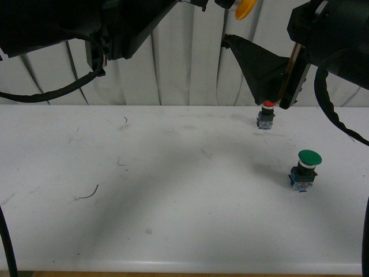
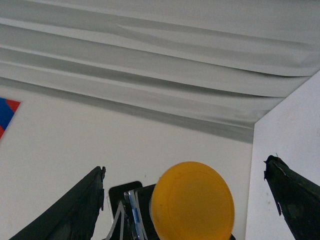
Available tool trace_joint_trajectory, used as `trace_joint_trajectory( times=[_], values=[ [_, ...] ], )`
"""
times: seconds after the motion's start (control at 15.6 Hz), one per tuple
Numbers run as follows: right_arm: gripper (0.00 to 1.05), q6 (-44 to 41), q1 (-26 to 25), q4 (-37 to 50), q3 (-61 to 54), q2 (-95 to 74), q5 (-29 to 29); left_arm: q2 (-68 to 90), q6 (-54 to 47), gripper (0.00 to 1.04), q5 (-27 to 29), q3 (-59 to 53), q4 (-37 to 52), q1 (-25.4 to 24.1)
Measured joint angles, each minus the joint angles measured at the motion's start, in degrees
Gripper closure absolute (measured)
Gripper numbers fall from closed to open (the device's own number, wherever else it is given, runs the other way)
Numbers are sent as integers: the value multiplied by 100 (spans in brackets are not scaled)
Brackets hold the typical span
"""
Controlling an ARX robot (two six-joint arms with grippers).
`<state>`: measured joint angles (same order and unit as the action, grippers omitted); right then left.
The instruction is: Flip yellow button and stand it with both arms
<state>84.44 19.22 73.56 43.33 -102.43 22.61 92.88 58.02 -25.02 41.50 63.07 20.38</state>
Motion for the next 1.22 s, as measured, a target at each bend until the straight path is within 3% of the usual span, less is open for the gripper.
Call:
trace_joint_trajectory(
  times=[0.19, 0.26, 0.51, 0.84, 0.9, 1.22],
  values=[
    [6, 90, 28, 9, 42, 0, -31, -33, -2, 69, 20, -50, -33, 0],
    [13, 114, 28, 9, 42, 0, -31, -52, 0, 69, 39, -59, -48, -2],
    [66, 149, 94, -4, 81, -9, -52, -85, 0, 69, 37, -61, 17, 0],
    [69, 146, 101, -9, 98, -11, -72, -109, 0, 69, 37, -63, 0, -2],
    [69, 142, 98, -9, 98, -11, -70, -114, 0, 65, 37, -79, 4, -2],
    [69, 146, -101, -7, 111, -24, -162, -328, 0, 5, 37, -365, 59, -284]
  ],
)
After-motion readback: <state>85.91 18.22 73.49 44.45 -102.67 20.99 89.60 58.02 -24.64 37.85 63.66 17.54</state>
